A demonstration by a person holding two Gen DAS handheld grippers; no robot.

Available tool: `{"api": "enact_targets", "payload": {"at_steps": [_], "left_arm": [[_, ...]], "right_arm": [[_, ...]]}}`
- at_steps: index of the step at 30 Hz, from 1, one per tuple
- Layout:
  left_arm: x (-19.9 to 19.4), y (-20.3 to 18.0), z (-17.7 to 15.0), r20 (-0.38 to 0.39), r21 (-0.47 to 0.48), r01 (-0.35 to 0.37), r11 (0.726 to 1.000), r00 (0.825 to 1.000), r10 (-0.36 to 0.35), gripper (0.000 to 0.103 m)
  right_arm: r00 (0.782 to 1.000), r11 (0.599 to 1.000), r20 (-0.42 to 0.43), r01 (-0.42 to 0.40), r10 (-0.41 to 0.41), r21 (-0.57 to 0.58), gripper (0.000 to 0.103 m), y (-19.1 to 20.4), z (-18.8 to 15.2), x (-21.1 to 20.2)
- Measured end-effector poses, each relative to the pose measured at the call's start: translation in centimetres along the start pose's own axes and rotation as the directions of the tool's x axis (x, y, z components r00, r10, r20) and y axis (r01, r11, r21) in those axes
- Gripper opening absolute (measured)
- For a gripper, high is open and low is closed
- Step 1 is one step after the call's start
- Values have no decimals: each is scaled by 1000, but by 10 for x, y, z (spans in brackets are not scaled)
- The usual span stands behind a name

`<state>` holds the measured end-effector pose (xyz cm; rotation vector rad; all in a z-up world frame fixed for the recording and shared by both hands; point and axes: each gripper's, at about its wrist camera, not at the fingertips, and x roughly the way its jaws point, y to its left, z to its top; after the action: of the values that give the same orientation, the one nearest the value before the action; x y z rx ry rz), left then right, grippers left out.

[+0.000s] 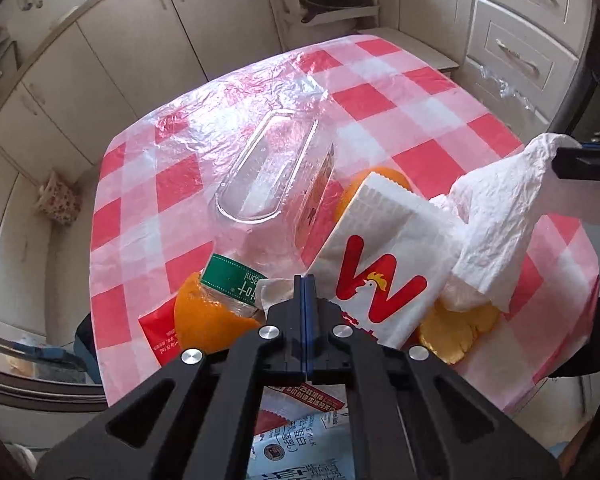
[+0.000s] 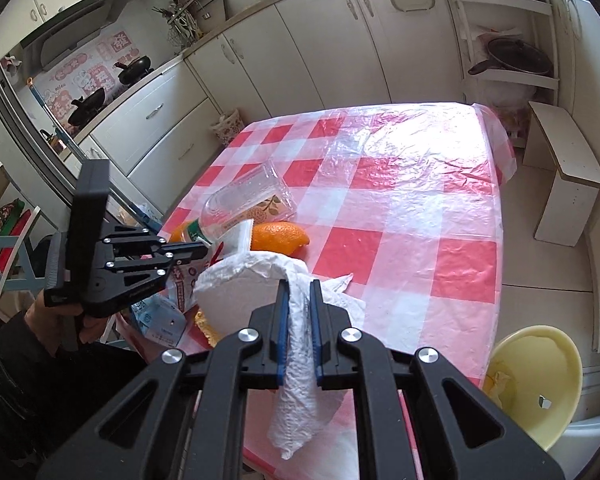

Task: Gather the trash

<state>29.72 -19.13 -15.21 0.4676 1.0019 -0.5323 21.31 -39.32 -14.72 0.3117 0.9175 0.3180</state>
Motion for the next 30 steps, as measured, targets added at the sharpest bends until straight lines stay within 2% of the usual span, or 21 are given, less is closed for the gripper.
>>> {"api": "enact_targets", "payload": {"at_steps": [3, 6, 12, 14, 15, 19, 21, 23, 24, 25, 27, 28, 30], "left_arm": [[-21, 18, 1, 66, -90, 126, 988, 991, -120, 0], [-37, 35, 1, 142, -159, 248, 956, 964, -227, 0], [-51, 55, -1, 234, -241, 382, 892, 915, -329, 0], [-56, 61, -1, 272, -262, 429, 864, 892, -361, 0], [-57, 62, -1, 280, -266, 436, 860, 889, -363, 0], [-56, 60, -1, 275, -266, 430, 863, 891, -360, 0], [-50, 55, 0, 237, -258, 399, 880, 909, -343, 0], [-39, 50, 0, 185, -256, 380, 889, 922, -341, 1], [-32, 46, 0, 147, -250, 367, 896, 929, -340, 1], [-25, 42, 0, 113, -251, 357, 900, 934, -339, 1], [-15, 34, -2, 67, -237, 330, 914, 944, -324, 1], [-11, 30, -2, 48, -228, 322, 919, 946, -320, 2], [-4, 24, -3, 17, -217, 301, 929, 952, -305, 10]], "right_arm": [[1000, 1000, 15, 3, -3, 5, 11, -1, 1, -2], [999, 1000, 34, 10, -11, 19, 11, -4, 2, -5], [996, 997, 84, 30, -36, 70, 11, -16, 6, -13], [994, 996, 100, 30, -39, 90, 11, -20, 7, -16], [993, 995, 107, 30, -41, 98, 11, -22, 7, -18], [991, 992, 130, 21, -38, 126, 11, -28, 10, -24], [994, 992, 106, 6, -19, 129, 13, -29, 10, -20], [997, 992, 73, 22, -31, 128, 40, -28, 8, -13], [998, 992, 50, 27, -33, 126, 67, -26, 8, -9], [998, 993, 33, 45, -49, 114, 73, -24, 6, -5], [992, 989, 2, 128, -129, 70, 74, -21, 4, 1], [985, 984, -15, 171, -170, 54, 79, -22, 3, 4], [951, 952, -63, 305, -303, 15, 84, -27, 0, 14]]}}
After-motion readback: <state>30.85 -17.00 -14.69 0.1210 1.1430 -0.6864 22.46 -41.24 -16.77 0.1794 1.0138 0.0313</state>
